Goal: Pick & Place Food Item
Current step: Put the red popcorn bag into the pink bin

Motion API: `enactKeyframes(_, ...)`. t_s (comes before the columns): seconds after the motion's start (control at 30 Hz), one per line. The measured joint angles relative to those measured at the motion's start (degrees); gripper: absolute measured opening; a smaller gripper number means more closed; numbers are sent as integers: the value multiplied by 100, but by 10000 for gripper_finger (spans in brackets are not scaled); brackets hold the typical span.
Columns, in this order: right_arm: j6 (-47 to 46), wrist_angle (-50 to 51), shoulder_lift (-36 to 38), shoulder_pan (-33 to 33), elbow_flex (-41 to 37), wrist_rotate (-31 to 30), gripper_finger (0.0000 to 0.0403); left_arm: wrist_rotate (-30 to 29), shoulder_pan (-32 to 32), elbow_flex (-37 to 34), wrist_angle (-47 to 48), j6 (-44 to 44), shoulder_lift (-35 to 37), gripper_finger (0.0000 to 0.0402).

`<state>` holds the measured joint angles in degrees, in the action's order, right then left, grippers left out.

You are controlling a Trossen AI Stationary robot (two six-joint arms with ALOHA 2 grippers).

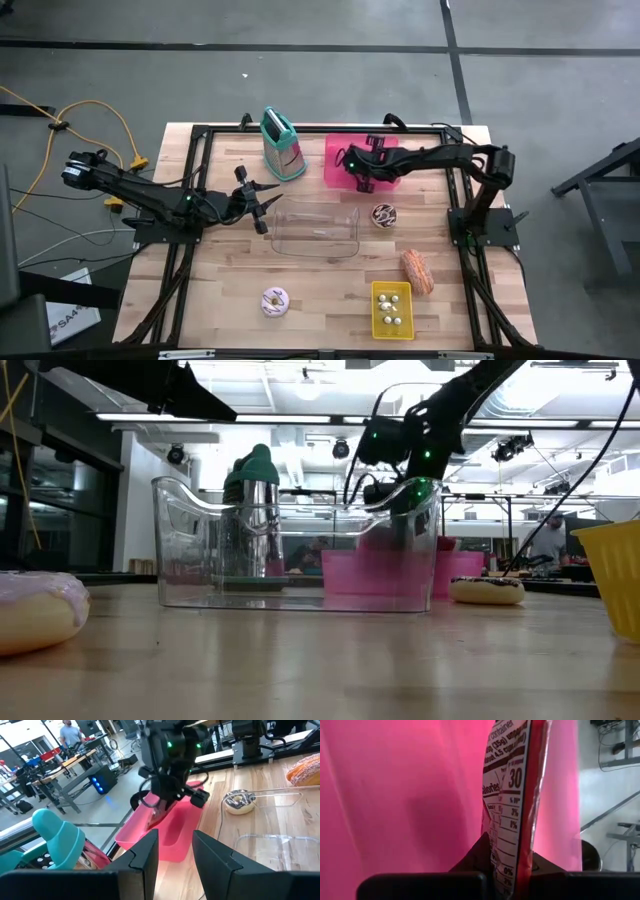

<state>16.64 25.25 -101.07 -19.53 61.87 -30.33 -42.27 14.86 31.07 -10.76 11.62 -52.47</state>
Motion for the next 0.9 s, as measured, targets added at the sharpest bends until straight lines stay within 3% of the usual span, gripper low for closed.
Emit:
enactKeyframes(0.23, 4, -118, -82, 42, 0, -95, 20, 1, 1, 0, 2, 38, 0, 113)
enactKeyframes(0.9, -28, -174, -81, 76, 0, -107, 77, 0, 1, 0, 0, 41, 0, 113)
